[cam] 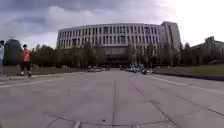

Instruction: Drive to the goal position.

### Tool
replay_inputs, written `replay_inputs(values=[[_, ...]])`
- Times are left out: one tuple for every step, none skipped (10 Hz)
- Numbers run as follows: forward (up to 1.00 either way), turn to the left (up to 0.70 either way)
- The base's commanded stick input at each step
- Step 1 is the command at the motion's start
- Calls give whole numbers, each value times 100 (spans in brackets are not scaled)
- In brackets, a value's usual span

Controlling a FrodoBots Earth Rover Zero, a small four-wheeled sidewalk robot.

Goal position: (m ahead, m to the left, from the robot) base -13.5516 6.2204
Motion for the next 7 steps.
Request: replay_inputs(values=[[100,-16],[100,-6],[100,-8],[100,-29],[100,0],[100,-4],[100,-17]])
